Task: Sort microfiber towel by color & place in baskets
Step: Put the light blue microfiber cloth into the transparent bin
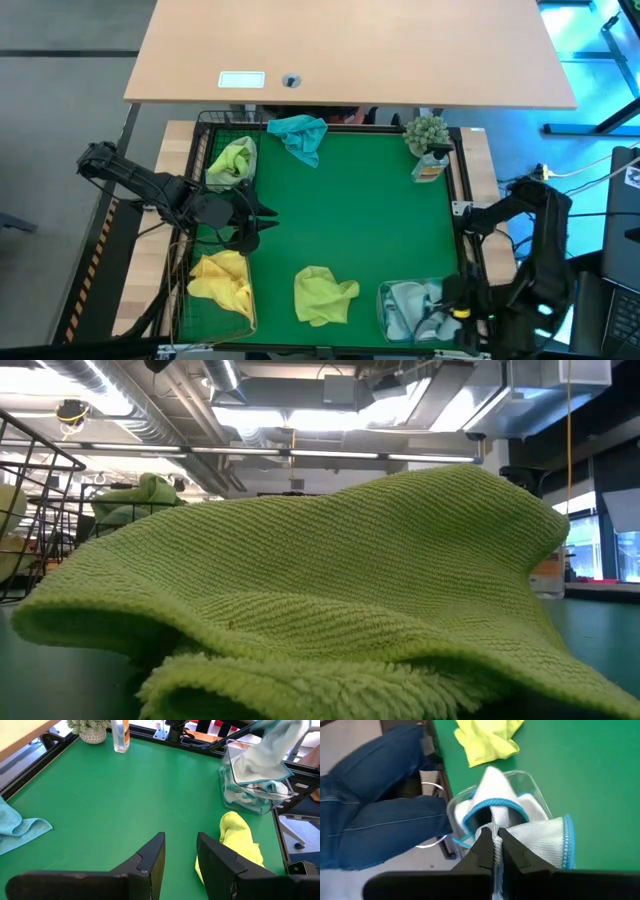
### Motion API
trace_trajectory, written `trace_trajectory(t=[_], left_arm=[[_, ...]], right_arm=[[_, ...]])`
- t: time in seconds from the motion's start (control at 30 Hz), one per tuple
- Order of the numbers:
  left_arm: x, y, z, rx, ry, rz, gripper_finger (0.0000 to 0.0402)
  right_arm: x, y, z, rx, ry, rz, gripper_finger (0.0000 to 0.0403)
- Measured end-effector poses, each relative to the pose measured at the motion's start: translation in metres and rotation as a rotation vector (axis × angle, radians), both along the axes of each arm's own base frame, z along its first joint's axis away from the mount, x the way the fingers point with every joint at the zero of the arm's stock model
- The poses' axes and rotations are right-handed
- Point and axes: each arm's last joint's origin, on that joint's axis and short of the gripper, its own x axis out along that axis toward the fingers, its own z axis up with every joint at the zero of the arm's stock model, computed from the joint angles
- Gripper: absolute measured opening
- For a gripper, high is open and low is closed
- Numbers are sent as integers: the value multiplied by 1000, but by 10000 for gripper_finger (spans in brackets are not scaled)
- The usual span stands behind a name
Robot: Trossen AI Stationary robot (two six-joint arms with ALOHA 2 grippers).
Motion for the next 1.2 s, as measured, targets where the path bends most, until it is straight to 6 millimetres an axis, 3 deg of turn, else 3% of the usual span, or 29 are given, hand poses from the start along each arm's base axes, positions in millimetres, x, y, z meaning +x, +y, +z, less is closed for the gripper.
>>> trace_trajectory(t=[0.37, 0.6, 0.77, 0.97, 1.2], left_arm=[[0, 0, 0, 0, 0, 0, 106], [0, 0, 0, 0, 0, 0, 106], [0, 0, 0, 0, 0, 0, 106], [0, 0, 0, 0, 0, 0, 106], [0, 0, 0, 1, 1, -1, 106]], right_arm=[[25, 7, -88, -21, 110, -42, 2], [40, 1, -139, 82, 237, -37, 3], [50, -4, -170, 170, 235, 6, 3], [57, -17, -194, 176, 223, -20, 3], [62, -27, -199, 158, 235, -55, 3]])
